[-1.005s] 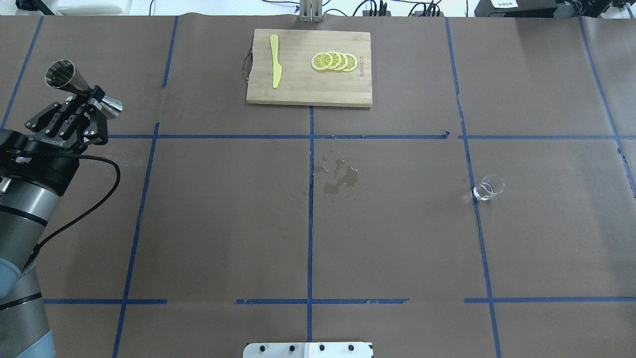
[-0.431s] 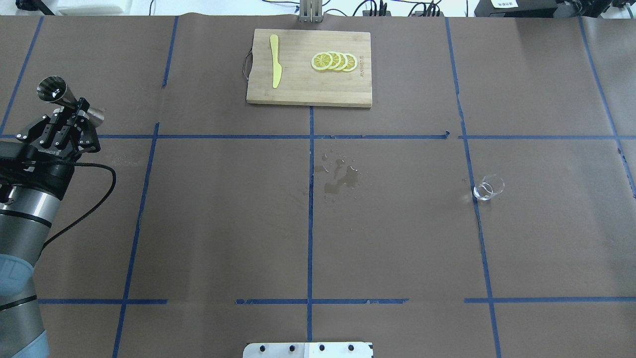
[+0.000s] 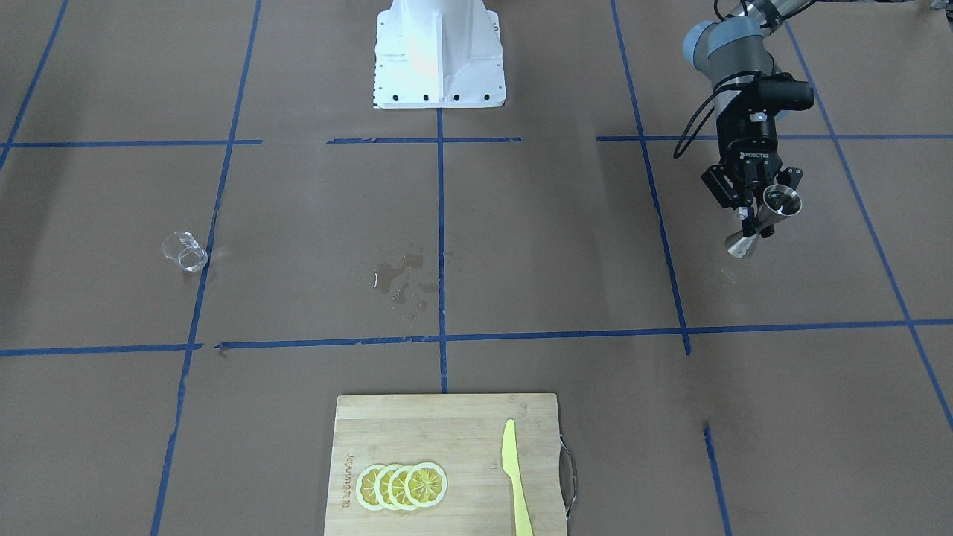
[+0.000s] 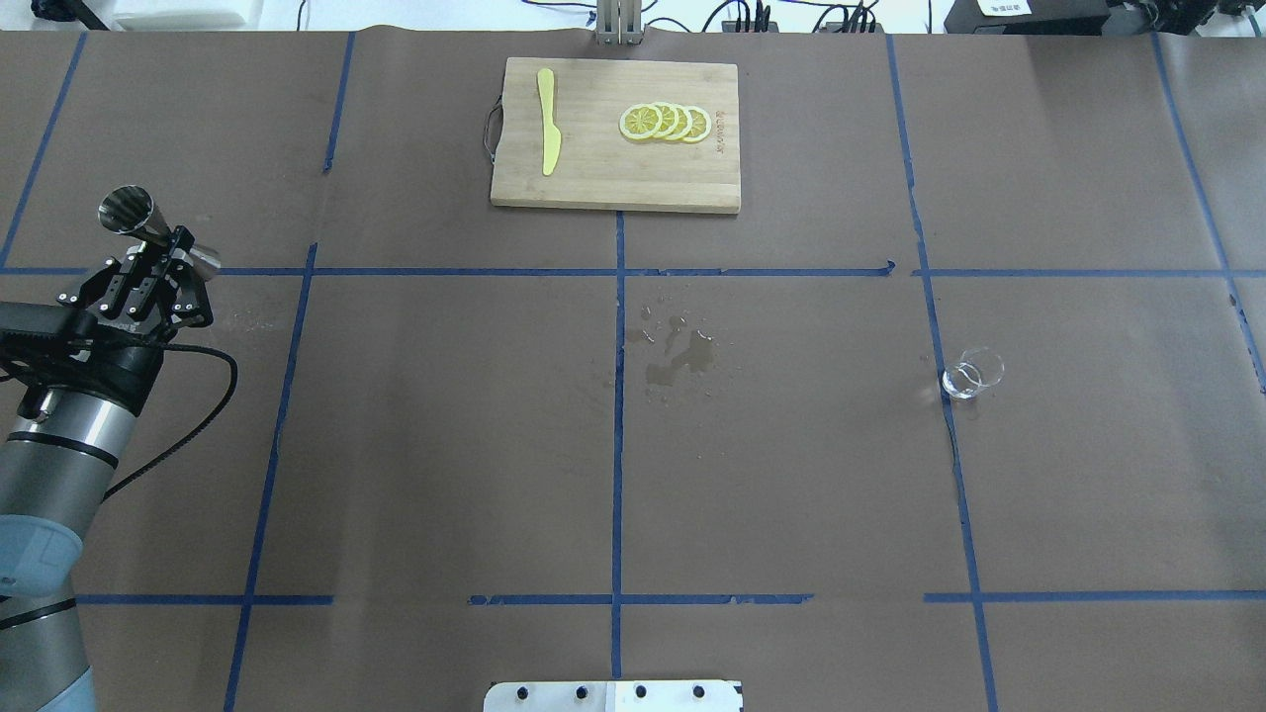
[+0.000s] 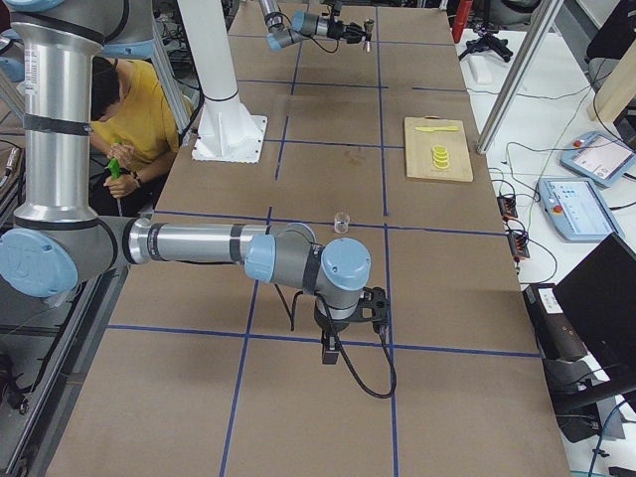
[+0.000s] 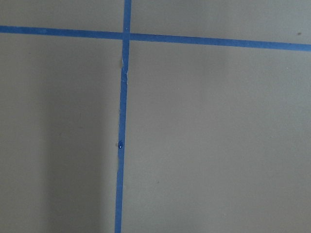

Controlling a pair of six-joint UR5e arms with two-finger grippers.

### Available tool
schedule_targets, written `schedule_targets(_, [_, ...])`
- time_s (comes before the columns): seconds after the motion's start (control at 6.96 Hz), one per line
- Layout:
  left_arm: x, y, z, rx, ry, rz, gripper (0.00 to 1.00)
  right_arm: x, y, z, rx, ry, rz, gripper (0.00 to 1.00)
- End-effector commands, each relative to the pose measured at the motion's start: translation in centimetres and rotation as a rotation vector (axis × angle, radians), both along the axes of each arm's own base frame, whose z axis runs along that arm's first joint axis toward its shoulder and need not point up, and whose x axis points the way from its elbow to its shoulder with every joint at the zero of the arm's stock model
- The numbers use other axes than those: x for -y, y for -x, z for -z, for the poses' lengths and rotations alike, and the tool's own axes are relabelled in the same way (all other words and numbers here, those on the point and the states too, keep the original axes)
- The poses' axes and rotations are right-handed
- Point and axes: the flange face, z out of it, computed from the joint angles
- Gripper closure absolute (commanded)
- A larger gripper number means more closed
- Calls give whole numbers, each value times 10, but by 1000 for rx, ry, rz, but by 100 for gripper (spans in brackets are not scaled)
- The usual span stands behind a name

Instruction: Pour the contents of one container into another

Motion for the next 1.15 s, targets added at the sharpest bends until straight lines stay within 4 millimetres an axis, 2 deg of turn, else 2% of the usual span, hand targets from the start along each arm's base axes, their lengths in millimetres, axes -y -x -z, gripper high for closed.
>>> schedule_targets(0.0, [-11,-10,6,-167,20,-18,100,0,0,0,0,0,-1,0])
schedule_targets(0.14, [-11,-6,6,-175,14,40,100,0,0,0,0,0,-1,0])
schedule_targets(0.29, [-9,-3,-5,-155,15,96,100,0,0,0,0,0,1,0])
schedule_targets(0.57, [-12,-13,-34,-84,33,95,100,0,0,0,0,0,1,0])
schedule_targets(1.01, [-30,-31,-40,45,25,32,100,0,0,0,-1,0,1,0])
